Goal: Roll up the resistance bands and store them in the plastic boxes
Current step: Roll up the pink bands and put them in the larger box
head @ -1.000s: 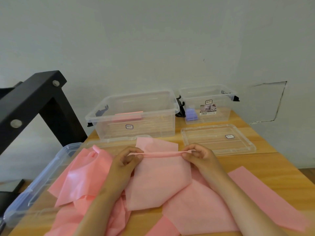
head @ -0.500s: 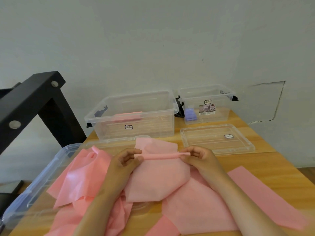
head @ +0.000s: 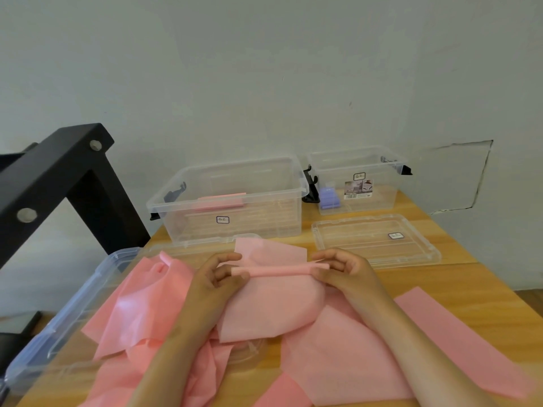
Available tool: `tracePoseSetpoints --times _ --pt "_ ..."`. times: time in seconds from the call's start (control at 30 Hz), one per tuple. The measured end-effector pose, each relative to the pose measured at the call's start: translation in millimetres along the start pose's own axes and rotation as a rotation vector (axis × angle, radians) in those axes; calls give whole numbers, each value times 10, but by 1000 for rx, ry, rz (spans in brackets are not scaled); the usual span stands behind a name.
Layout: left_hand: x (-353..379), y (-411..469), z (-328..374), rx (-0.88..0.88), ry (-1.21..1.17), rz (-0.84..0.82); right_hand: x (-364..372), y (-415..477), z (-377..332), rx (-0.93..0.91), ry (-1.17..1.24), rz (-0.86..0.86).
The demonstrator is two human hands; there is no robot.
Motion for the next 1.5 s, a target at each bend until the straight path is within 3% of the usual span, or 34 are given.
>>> tracePoseSetpoints --times 0.13,0.43,0.83,1.13,1.23,1.33,1.5 --pt "27 9 60 60 46 -9 3 -10 0 8 -9 7" --pt "-16 0 29 -17 28 35 32 -26 -7 20 54 -36" --pt "43 -15 30 20 46 -33 -9 -3 -19 -18 -32 16" --pt "21 -19 60 0 -27 -14 77 -24 -9 -3 23 -52" --pt "42 -16 94 63 52 -19 53 -9 -20 -20 -2 -22" --pt "32 -9 24 13 57 9 32 4 3 -13 10 12" --pt "77 -12 71 62 138 -51 -81 7 3 -23 8 168"
Point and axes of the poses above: each hand's wrist, its own y-axis towards the middle knuckle, its own x-axis out of the palm, z = x × y, the point moved 10 cm from there along y, towards the middle knuckle, and after that the axes turned 4 degrees about x, right-handed, at the moved point
